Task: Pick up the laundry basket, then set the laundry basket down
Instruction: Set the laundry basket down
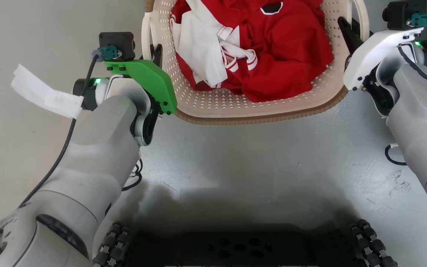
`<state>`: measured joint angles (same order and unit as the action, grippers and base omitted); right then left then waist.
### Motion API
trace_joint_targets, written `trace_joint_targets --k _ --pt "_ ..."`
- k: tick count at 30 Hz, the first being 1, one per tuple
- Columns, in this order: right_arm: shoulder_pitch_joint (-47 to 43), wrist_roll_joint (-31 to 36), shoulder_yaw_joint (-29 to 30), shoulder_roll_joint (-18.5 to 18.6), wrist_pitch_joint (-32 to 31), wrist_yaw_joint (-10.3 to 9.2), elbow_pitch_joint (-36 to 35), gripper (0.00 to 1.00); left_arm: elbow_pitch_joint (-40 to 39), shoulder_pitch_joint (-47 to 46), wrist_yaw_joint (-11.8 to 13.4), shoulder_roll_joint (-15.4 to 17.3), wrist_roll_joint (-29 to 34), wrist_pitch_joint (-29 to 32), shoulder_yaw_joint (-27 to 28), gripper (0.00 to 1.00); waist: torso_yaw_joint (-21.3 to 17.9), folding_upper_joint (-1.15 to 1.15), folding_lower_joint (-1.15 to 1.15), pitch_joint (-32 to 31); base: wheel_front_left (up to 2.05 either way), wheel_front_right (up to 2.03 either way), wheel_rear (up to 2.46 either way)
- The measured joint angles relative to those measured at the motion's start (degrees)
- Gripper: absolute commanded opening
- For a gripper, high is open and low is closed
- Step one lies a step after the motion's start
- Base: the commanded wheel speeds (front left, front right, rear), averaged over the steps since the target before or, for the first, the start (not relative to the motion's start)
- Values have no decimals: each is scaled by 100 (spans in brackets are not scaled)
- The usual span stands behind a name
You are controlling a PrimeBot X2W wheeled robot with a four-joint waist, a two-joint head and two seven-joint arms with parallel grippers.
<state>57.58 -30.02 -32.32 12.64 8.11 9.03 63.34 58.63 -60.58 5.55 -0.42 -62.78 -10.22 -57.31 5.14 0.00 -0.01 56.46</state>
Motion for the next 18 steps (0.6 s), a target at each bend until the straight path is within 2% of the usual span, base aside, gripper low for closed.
trace_joint_targets --k 6,7,8,9,10,13,18 --pt "-22 -145 -107 -13 -16 -91 10 0 23 1 -8 -23 -42 1 -101 0 10 0 0 -82 0 0 0" --pt "-40 -186 -126 -15 -16 -112 8 0 22 1 -8 -27 -41 1 -126 15 13 0 0 -101 0 0 0" --pt "-63 -191 -169 -19 -18 -115 -3 0 31 0 -8 -29 -41 0 -147 45 17 0 1 -117 0 0 0" --pt "-83 -194 -200 -22 -16 -116 -27 30 48 0 -8 -20 -38 -25 -168 96 20 0 1 -128 0 0 0" --pt "-90 -198 -221 -15 0 -135 -63 100 74 0 -7 7 -37 -73 -177 100 22 0 1 -138 0 0 0" --pt "-179 -242 -318 23 26 -146 -121 100 124 -3 -7 148 -38 -129 -183 100 28 0 1 -166 0 0 0" --pt "-352 -300 -391 126 145 -151 -127 100 126 -2 -8 152 -45 -223 -186 100 50 0 1 -263 0 0 0"
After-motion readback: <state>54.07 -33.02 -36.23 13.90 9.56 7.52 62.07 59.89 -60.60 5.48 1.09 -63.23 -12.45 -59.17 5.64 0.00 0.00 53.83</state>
